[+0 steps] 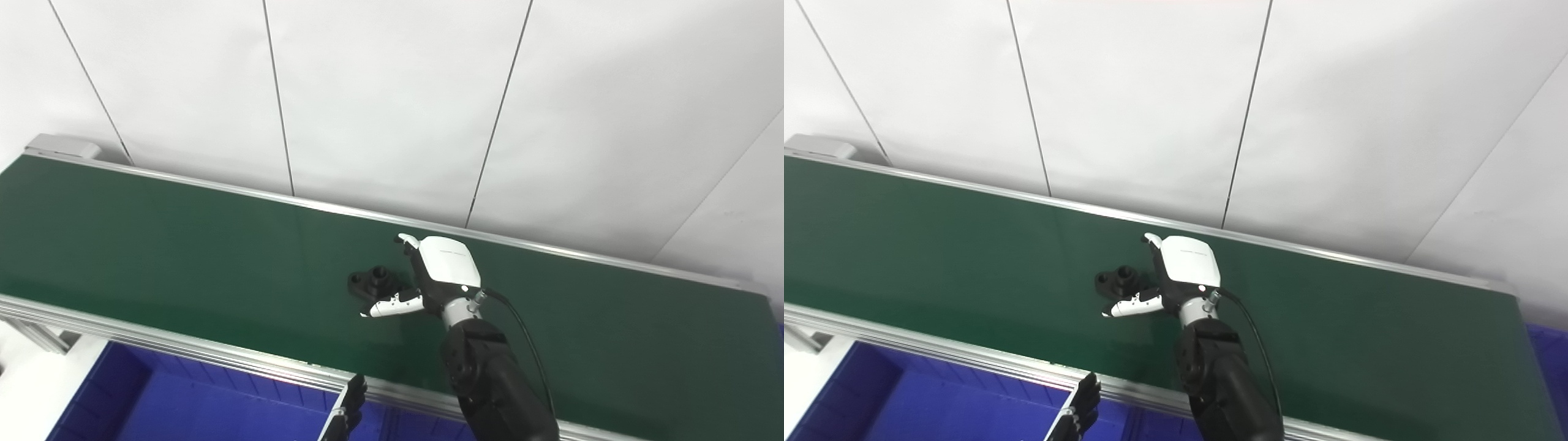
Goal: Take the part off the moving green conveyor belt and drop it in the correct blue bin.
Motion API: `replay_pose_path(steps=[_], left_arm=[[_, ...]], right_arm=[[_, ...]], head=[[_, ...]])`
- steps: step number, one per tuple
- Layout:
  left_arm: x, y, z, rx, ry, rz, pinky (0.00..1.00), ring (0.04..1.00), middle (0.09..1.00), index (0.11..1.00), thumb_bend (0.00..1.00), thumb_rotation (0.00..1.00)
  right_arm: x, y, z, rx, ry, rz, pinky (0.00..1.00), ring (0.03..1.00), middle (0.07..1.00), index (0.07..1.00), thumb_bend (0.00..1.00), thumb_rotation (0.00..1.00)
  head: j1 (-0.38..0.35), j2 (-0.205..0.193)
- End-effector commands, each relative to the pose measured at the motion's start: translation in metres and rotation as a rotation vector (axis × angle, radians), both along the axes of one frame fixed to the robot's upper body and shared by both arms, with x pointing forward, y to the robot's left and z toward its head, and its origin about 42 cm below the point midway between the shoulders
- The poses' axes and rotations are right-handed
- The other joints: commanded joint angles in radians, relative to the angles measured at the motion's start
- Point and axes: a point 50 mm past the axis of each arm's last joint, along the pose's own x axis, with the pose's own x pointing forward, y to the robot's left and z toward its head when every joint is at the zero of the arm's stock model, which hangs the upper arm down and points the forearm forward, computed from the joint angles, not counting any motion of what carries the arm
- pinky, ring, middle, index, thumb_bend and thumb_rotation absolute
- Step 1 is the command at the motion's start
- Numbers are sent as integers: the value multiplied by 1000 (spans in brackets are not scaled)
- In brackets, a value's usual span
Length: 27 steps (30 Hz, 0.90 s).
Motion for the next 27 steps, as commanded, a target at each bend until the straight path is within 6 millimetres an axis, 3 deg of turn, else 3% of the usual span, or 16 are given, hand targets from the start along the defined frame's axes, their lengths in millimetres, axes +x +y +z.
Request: replay_pose_path(steps=[1, 4, 6, 9, 10, 12, 13, 14, 17, 27], left_arm=[[-2, -9, 11, -22, -33, 11, 1000, 1000, 1000, 1000, 917, 896], [-3, -10, 12, -18, -35, 9, 1000, 1000, 1000, 1000, 918, 902], [-5, -12, 13, -21, -31, 7, 1000, 1000, 1000, 1000, 921, 893], [-6, -14, 15, -26, -22, 9, 1000, 1000, 1000, 1000, 928, 887], [-7, -15, 16, -26, -20, 10, 1000, 1000, 1000, 1000, 930, 884], [-7, -17, 17, -28, -18, 12, 1000, 1000, 1000, 1000, 933, 882], [-7, -18, 18, -30, -17, 13, 1000, 1000, 1000, 1000, 936, 879], [-8, -18, 18, -33, -17, 15, 1000, 1000, 1000, 1000, 942, 872], [-8, -20, 20, -47, -10, 18, 1000, 1000, 1000, 1000, 946, 862], [-7, -18, 22, -41, -3, 23, 1000, 1000, 1000, 1000, 960, 860]], right_arm=[[8, 13, 19, 25, -72, -3, 570, 683, 767, 839, 1000, 568], [9, 16, 11, 33, -67, -12, 485, 576, 704, 795, 1000, 550], [9, 20, 8, 38, -68, -21, 450, 555, 673, 770, 992, 545], [8, 27, 1, 46, -77, -35, 358, 468, 589, 715, 926, 520], [8, 28, 0, 46, -81, -35, 289, 381, 512, 687, 825, 443], [7, 29, -3, 40, -95, -33, 243, 323, 458, 666, 753, 380], [7, 30, -5, 35, -103, -31, 199, 267, 395, 651, 690, 246], [7, 30, -7, 28, -110, -30, 169, 232, 410, 534, 566, 96], [6, 30, -11, 19, -115, -39, 181, 257, 460, 499, 536, 20], [1, 31, -16, -44, -125, -55, 113, 182, 470, 485, 531, 0]], head=[[11, 1], [21, 3], [29, 5], [43, 9], [43, 9], [49, 12], [50, 12], [51, 15], [52, 18], [46, 27]])
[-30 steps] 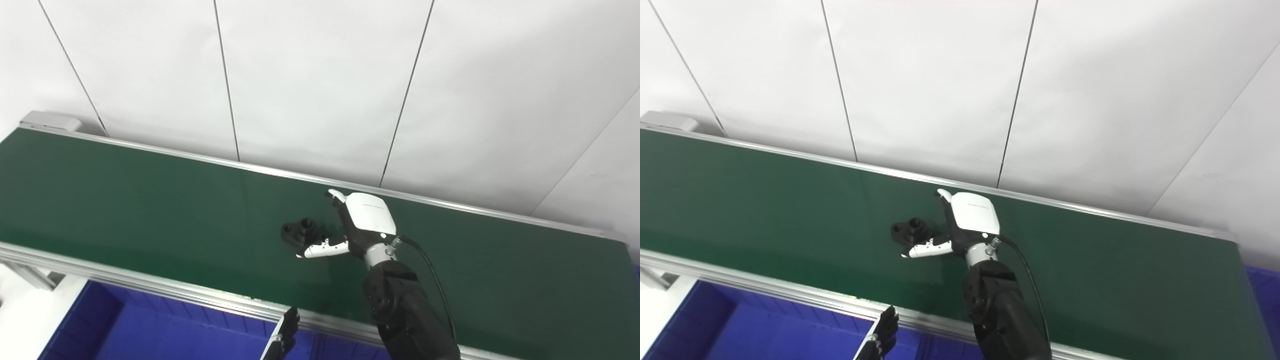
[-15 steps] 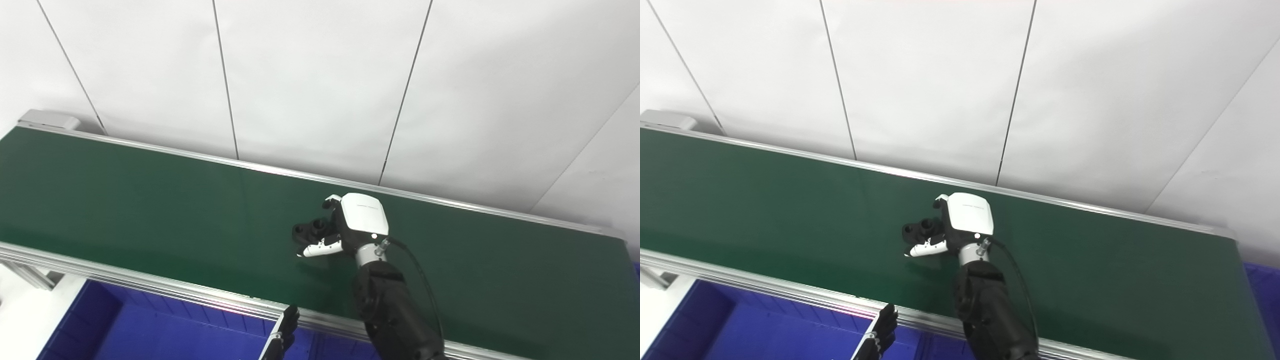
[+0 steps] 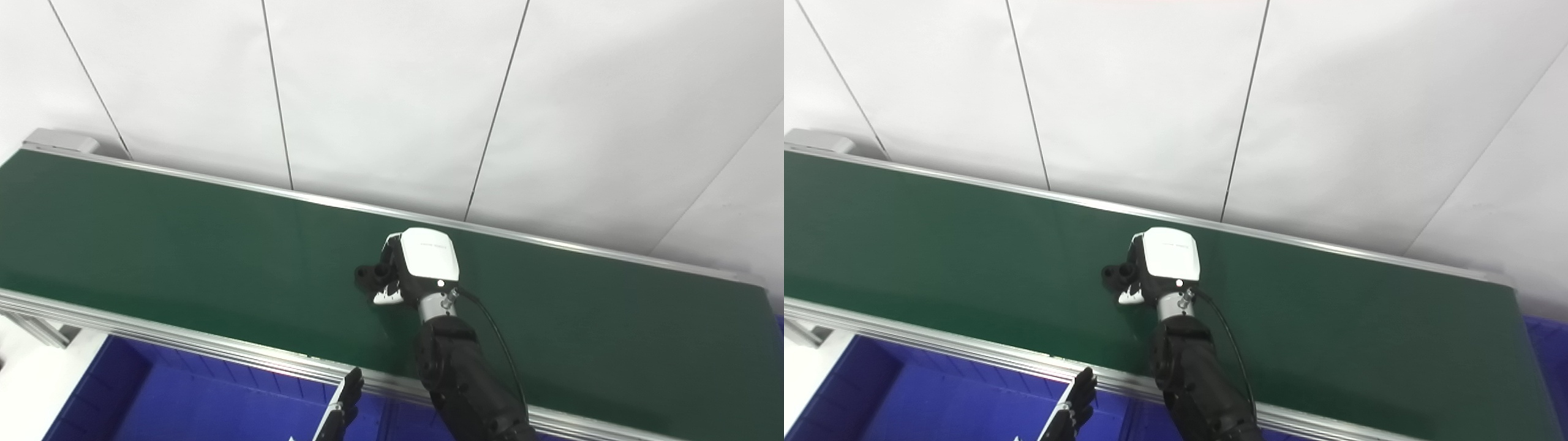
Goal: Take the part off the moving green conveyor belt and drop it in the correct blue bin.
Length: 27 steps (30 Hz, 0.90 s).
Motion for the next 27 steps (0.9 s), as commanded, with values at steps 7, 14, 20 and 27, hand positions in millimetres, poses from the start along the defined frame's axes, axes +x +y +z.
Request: replay_pose_path(steps=[7, 14, 20, 27], left_arm=[[-1, -16, 13, -56, -19, 6, 1000, 1000, 1000, 1000, 935, 848], [0, -13, 13, -52, -19, 3, 1000, 1000, 1000, 1000, 930, 851], [3, -8, 13, -57, -33, -2, 1000, 1000, 1000, 1000, 877, 854], [6, 0, 14, -47, -33, 1, 1000, 1000, 1000, 1000, 876, 879]], right_arm=[[1, -6, -1, -59, 55, -21, 145, 224, 470, 486, 531, 0], [-3, -14, 4, 52, 50, -32, 128, 191, 470, 485, 532, 0], [-16, -19, 19, 134, -25, -25, 132, 185, 470, 485, 526, 0], [-31, -31, 46, 213, -98, -10, 145, 203, 470, 488, 522, 0]], head=[[-6, 4], [-36, 9], [-77, 19], [-163, 31]])
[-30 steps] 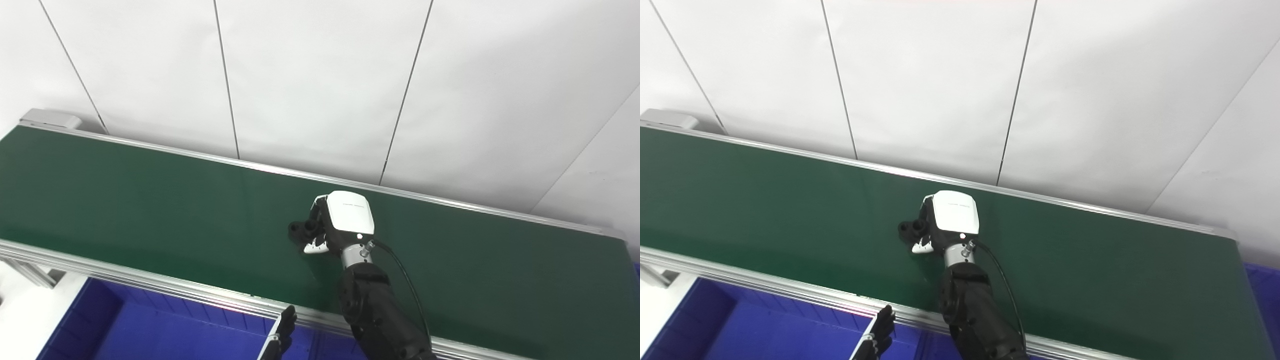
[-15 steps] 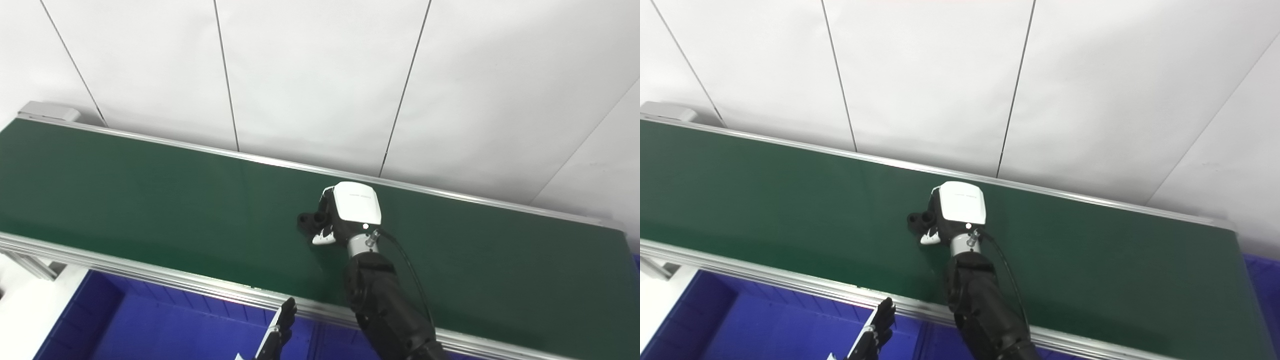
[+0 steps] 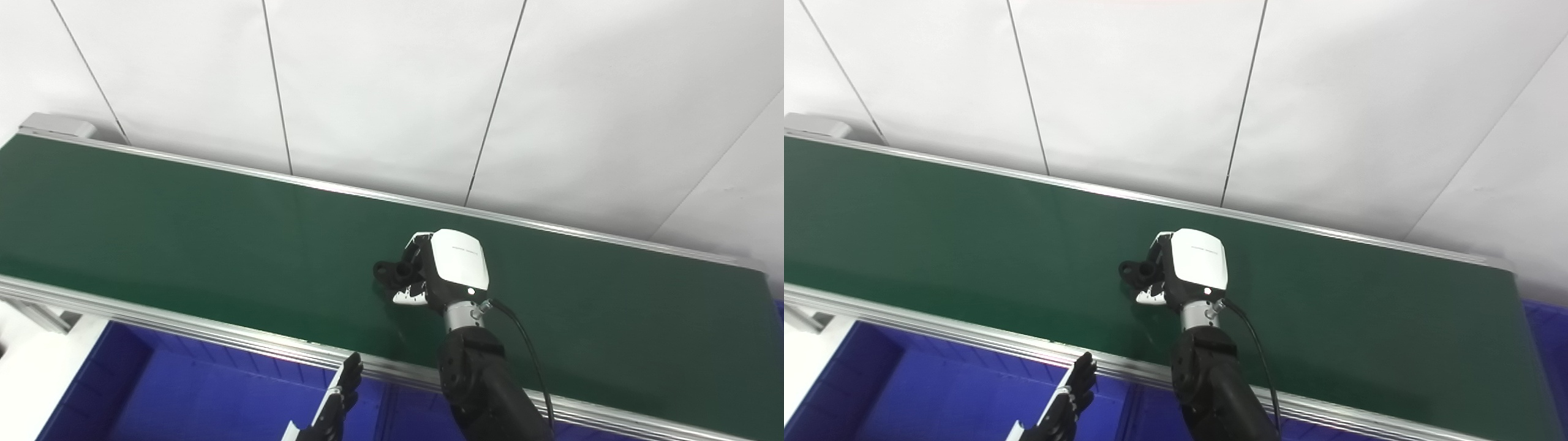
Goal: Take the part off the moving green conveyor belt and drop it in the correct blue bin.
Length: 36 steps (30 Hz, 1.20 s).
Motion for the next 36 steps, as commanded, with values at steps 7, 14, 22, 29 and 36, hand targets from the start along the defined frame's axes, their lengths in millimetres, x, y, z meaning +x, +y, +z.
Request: replay_pose_path(steps=[7, 14, 22, 29, 36], left_arm=[[9, 9, 13, -7, -54, -8, 1000, 1000, 1000, 1000, 898, 961], [10, 15, 15, -19, -42, -19, 1000, 1000, 1000, 1000, 902, 983], [13, 27, 22, -39, -49, -31, 1000, 1000, 1000, 1000, 875, 979], [17, 35, 30, -31, -41, -40, 1000, 1000, 1000, 1000, 835, 999], [21, 41, 36, -39, -38, -46, 1000, 1000, 1000, 1000, 788, 1000]], right_arm=[[-24, -17, 70, 67, -171, 53, 131, 193, 470, 488, 522, 0], [-59, -43, 91, 77, -206, 18, 129, 190, 470, 488, 523, 0], [-122, -75, 100, 55, -166, -24, 145, 209, 470, 488, 523, 0], [-171, -88, 110, 34, -128, -33, 134, 207, 471, 487, 523, 0], [-225, -93, 107, 39, -16, -31, 122, 196, 471, 486, 524, 0]], head=[[-96, 35], [-154, 59], [-259, 119], [-319, 161], [-339, 186]])
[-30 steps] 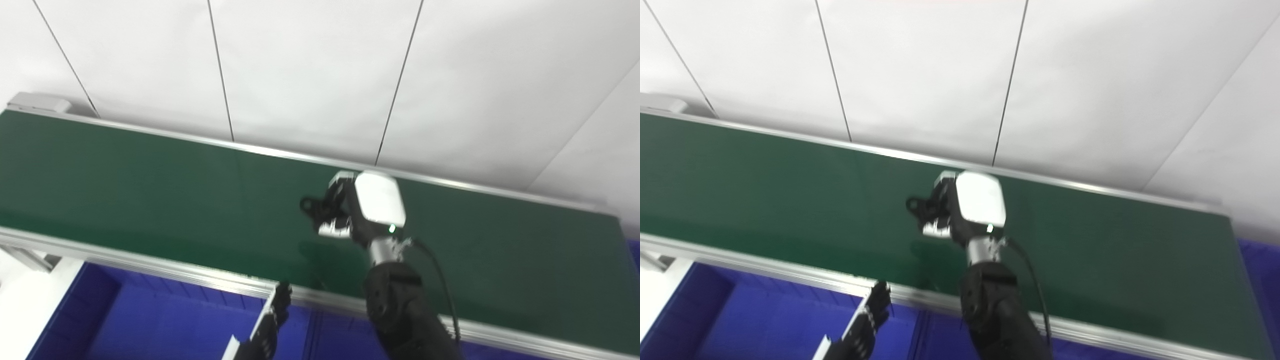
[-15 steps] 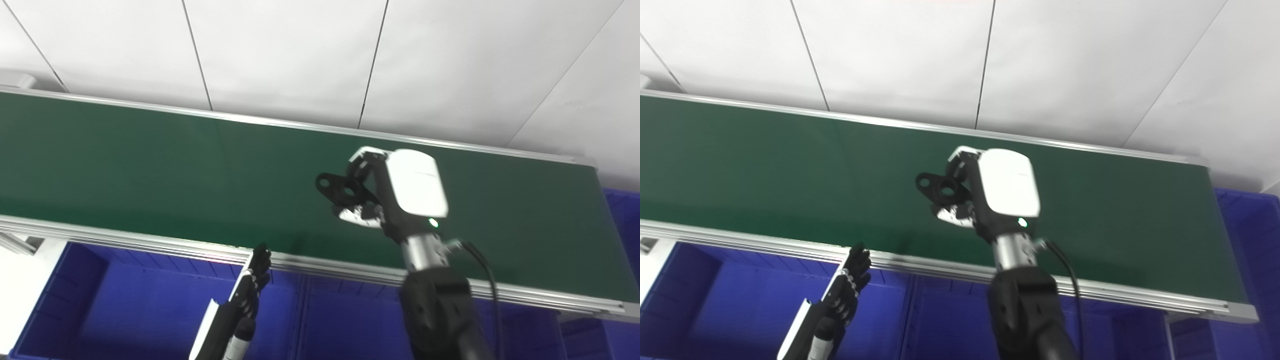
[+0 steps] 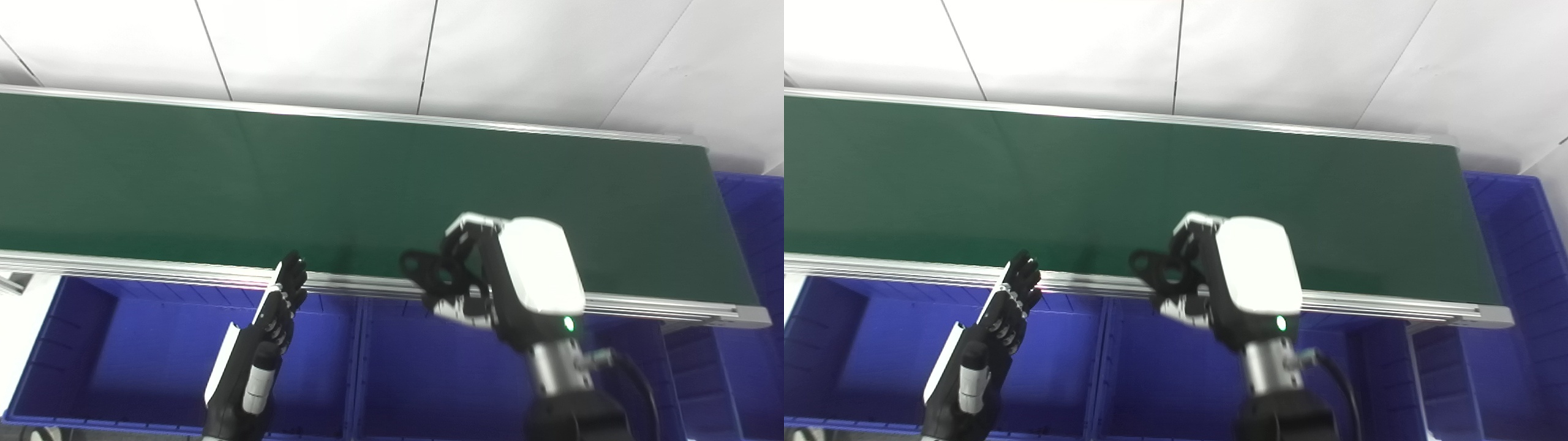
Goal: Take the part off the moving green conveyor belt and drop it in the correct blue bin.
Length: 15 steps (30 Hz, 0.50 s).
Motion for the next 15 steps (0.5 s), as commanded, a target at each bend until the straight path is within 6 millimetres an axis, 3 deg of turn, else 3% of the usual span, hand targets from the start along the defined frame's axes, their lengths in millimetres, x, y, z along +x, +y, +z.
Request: replay_pose_path(steps=[1, 8, 15], left_arm=[[2, 2, 13, -12, -50, -15, 1000, 1000, 1000, 1000, 786, 1000], [5, 4, 14, -15, -48, -16, 1000, 1000, 1000, 1000, 800, 989], [5, 5, 16, -10, -46, -19, 1000, 1000, 1000, 1000, 807, 993]], right_arm=[[-15, 3, 9, 16, -32, 26, 121, 195, 471, 486, 524, 0], [-42, 3, -7, 11, 49, 11, 114, 187, 471, 486, 524, 0], [-43, 6, -51, -69, 199, 10, 139, 204, 471, 487, 524, 0]], head=[[-3, 1], [-4, 7], [3, 14]])
